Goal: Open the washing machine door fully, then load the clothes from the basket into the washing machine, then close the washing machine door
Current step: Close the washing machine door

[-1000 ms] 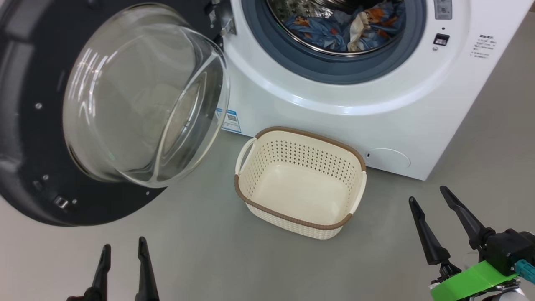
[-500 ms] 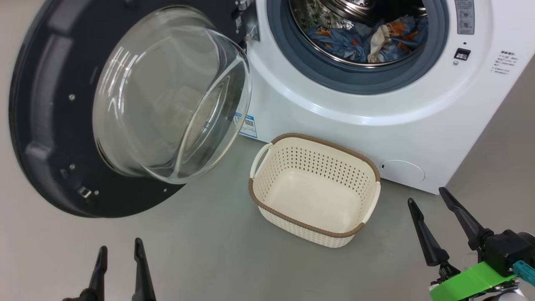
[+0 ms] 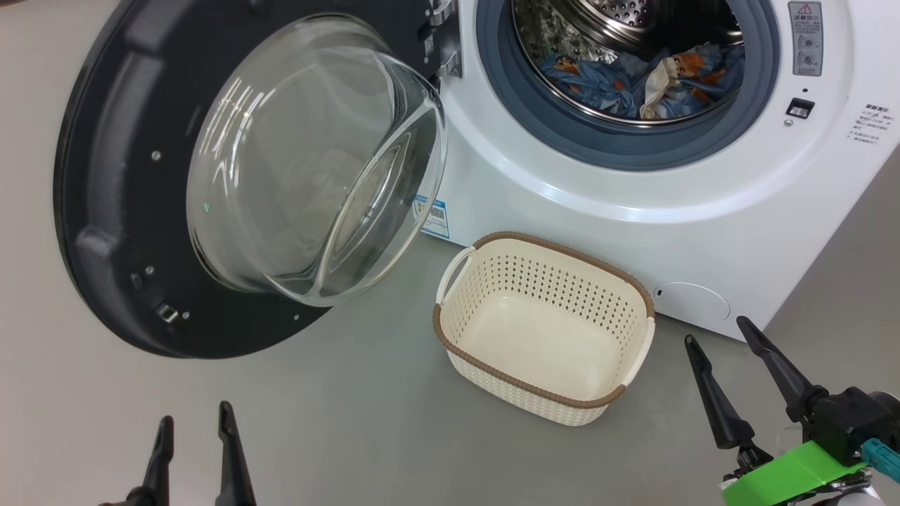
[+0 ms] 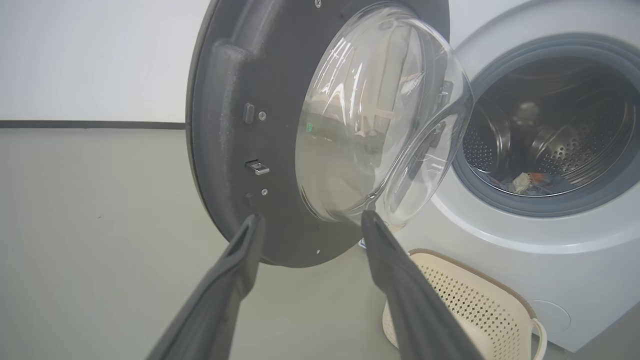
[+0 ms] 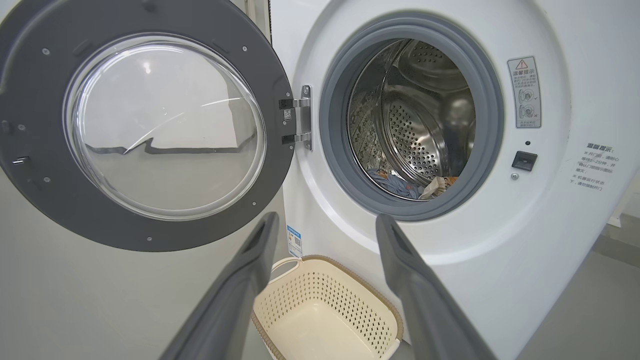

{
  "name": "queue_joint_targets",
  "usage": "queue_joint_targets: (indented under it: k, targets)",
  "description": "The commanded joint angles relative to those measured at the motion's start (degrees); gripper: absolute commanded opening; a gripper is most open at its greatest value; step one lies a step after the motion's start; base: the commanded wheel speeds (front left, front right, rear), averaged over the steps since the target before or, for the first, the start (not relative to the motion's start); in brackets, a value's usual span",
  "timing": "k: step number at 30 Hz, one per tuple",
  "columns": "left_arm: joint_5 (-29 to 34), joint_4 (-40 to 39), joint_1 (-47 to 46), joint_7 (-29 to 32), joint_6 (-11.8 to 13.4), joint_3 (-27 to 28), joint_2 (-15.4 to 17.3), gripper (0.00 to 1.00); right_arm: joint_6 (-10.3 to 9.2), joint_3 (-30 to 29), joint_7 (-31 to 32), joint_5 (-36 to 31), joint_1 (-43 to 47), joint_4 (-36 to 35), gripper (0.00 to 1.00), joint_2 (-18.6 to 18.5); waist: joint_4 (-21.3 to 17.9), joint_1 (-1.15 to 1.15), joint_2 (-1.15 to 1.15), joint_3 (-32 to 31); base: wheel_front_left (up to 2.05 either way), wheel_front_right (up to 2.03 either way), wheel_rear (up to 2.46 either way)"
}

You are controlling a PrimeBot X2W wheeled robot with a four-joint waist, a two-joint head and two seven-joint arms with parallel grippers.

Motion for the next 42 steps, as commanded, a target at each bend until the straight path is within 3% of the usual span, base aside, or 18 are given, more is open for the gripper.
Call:
queue_joint_targets:
  k: [1, 11, 12, 13, 14, 21, 25, 32, 36, 42]
  targets:
    - [-0.2, -1.3, -0.8, -0.4, 0.2, 2.1, 0.6, 1.00, 0.10, 1.3, -0.3, -0.6, -0.1, -1.2, 1.00, -0.6, 0.0, 0.00, 0.00, 0.1, 0.00, 0.00, 0.00]
    - [-1.1, -1.9, -0.6, -0.4, 0.8, 2.4, 0.6, 1.00, 0.10, 1.9, -0.3, -0.4, -0.9, -1.2, 1.00, -1.1, 0.3, 0.00, 0.00, 1.0, 0.00, 0.00, 0.00]
    - [-1.7, -1.9, -0.5, -0.4, 1.0, 2.5, 0.6, 0.80, 0.10, 1.9, -0.3, -0.4, -1.0, -1.2, 1.00, -1.2, 0.4, 0.00, 0.00, 1.1, 0.00, 0.00, 0.00]
    - [-2.3, -1.9, -0.5, -0.4, 1.2, 2.7, 0.6, 0.45, 0.10, 1.9, -0.3, -0.4, -1.0, -1.2, 1.00, -1.2, 0.4, 0.00, 0.00, 1.1, 0.00, 0.00, 0.00]
    - [-3.4, -1.8, -0.5, -0.4, 1.3, 3.0, 0.6, 0.00, 0.10, 2.0, -0.3, -0.4, -1.1, -1.2, 1.00, -1.2, 0.4, 0.00, 0.00, 1.2, 0.00, 0.00, 0.00]
    - [-15.0, -1.3, -2.0, -0.4, -0.2, 9.4, 0.6, 0.00, 0.10, 2.1, -0.3, -0.3, -0.8, -1.3, 1.00, -1.0, 0.4, 0.00, 0.00, 1.6, 0.00, 0.00, 0.00]
    - [-21.6, 1.3, -4.5, -0.4, -3.7, 16.1, 0.6, 0.00, 0.10, 1.8, -0.3, -0.3, -0.4, -1.5, 1.00, -1.0, 0.3, 0.00, 0.00, 2.0, 0.00, 0.00, 0.00]
    - [-24.3, 6.4, -10.7, -0.4, -8.8, 27.2, 0.6, 0.00, 0.10, 2.3, -0.3, -0.1, -1.0, -1.7, 1.00, -1.4, -1.2, 0.00, 0.00, 3.3, 0.00, 0.00, 0.00]
    - [-27.2, 11.6, -15.8, -0.1, -10.2, 31.5, 3.6, 0.00, 0.10, 2.6, -0.3, 0.1, -1.2, -1.7, 1.00, -1.6, -2.5, 0.00, 0.00, 4.4, 0.00, 0.00, 0.00]
    - [-34.9, 17.9, -24.7, 5.2, -8.6, 37.3, 10.0, 0.00, 0.10, 3.2, -0.3, 0.4, -1.7, -1.6, 1.00, -2.0, -4.7, 0.00, 0.00, 6.0, 0.00, 0.00, 0.00]
